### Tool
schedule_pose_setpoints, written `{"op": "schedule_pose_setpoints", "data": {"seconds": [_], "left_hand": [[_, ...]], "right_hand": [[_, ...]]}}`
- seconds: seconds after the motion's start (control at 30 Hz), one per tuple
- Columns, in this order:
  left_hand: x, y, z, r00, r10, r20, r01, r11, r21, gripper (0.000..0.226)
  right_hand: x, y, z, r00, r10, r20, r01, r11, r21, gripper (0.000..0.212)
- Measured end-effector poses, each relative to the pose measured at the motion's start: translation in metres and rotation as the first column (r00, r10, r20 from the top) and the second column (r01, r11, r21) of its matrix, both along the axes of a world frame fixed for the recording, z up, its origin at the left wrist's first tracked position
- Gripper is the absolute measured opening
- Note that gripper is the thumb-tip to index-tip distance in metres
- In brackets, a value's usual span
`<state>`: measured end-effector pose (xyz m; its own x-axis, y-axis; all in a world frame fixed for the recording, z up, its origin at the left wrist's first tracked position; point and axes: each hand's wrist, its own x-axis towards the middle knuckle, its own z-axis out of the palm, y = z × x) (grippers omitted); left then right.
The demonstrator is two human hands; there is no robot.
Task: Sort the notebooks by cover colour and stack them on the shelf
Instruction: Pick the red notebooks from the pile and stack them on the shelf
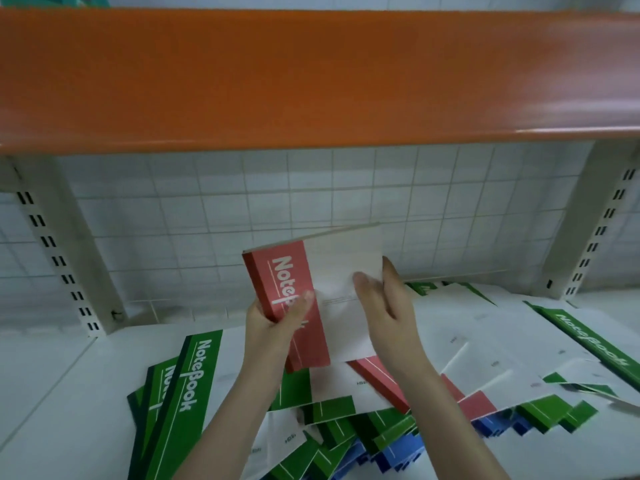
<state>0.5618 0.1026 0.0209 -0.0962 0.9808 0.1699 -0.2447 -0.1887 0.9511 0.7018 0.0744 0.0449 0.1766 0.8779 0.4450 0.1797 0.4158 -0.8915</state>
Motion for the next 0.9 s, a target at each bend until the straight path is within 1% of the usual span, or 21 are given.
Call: {"op": "schedule_pose_setpoints", "data": {"seconds": [0.03, 0.1, 0.17, 0.23, 0.33, 0.4, 0.47, 0.5, 0.57, 0.63, 0.67, 0.7, 0.77, 0.83, 0.9], "left_hand": [[0.002, -0.001, -0.006, 1.000, 0.000, -0.023, -0.001, 1.000, -0.029, 0.051], [0.005, -0.003, -0.016, 0.997, -0.029, -0.070, 0.025, 0.998, -0.063, 0.047], [0.007, -0.005, -0.021, 0.993, -0.063, -0.097, 0.053, 0.994, -0.098, 0.045], [0.006, -0.003, -0.023, 0.992, -0.078, -0.104, 0.066, 0.991, -0.114, 0.046], [0.003, -0.001, -0.020, 0.991, -0.094, -0.097, 0.082, 0.989, -0.122, 0.052], [0.001, 0.000, -0.016, 0.982, -0.134, -0.130, 0.119, 0.986, -0.120, 0.052], [0.001, 0.000, -0.012, 0.963, -0.199, -0.182, 0.174, 0.974, -0.144, 0.049], [0.001, 0.000, -0.008, 0.948, -0.242, -0.205, 0.211, 0.964, -0.162, 0.046], [0.006, 0.002, 0.001, 0.919, -0.308, -0.247, 0.257, 0.942, -0.217, 0.033], [0.013, 0.003, 0.007, 0.904, -0.323, -0.280, 0.249, 0.930, -0.270, 0.020], [0.017, 0.003, 0.009, 0.893, -0.330, -0.305, 0.247, 0.928, -0.279, 0.017], [0.023, 0.002, 0.009, 0.871, -0.349, -0.346, 0.261, 0.925, -0.276, 0.018], [0.037, -0.004, 0.006, 0.806, -0.415, -0.422, 0.326, 0.906, -0.269, 0.023], [0.055, -0.014, 0.003, 0.758, -0.489, -0.431, 0.399, 0.871, -0.286, 0.026], [0.074, -0.025, 0.000, 0.722, -0.562, -0.404, 0.462, 0.826, -0.322, 0.024]], "right_hand": [[-0.002, -0.002, -0.004, 1.000, -0.017, 0.010, 0.016, 1.000, 0.026, 0.044], [-0.004, -0.003, -0.014, 0.999, -0.050, -0.002, 0.050, 0.999, 0.014, 0.024], [-0.004, -0.004, -0.024, 0.997, -0.071, -0.003, 0.071, 0.997, -0.028, 0.012], [-0.005, -0.007, -0.027, 0.996, -0.081, 0.032, 0.083, 0.996, -0.046, 0.013], [-0.005, -0.009, -0.018, 0.979, -0.127, 0.162, 0.133, 0.991, -0.025, 0.020], [-0.001, -0.008, -0.015, 0.949, -0.175, 0.261, 0.190, 0.981, -0.031, 0.027], [0.006, -0.009, -0.012, 0.929, -0.205, 0.307, 0.239, 0.968, -0.078, 0.030], [0.009, -0.012, -0.012, 0.934, -0.208, 0.290, 0.249, 0.962, -0.112, 0.026], [0.018, -0.020, -0.010, 0.951, -0.224, 0.213, 0.268, 0.940, -0.210, 0.011], [0.027, -0.031, -0.008, 0.955, -0.263, 0.141, 0.295, 0.902, -0.316, 0.021], [0.032, -0.036, -0.009, 0.953, -0.288, 0.098, 0.304, 0.877, -0.372, 0.022], [0.036, -0.043, -0.010, 0.944, -0.325, 0.059, 0.319, 0.852, -0.415, 0.020], [0.045, -0.058, -0.014, 0.909, -0.416, 0.017, 0.378, 0.808, -0.453, 0.021], [0.056, -0.077, -0.019, 0.867, -0.497, 0.015, 0.443, 0.758, -0.479, 0.026], [0.067, -0.100, -0.023, 0.821, -0.570, 0.032, 0.506, 0.700, -0.504, 0.024]]}}
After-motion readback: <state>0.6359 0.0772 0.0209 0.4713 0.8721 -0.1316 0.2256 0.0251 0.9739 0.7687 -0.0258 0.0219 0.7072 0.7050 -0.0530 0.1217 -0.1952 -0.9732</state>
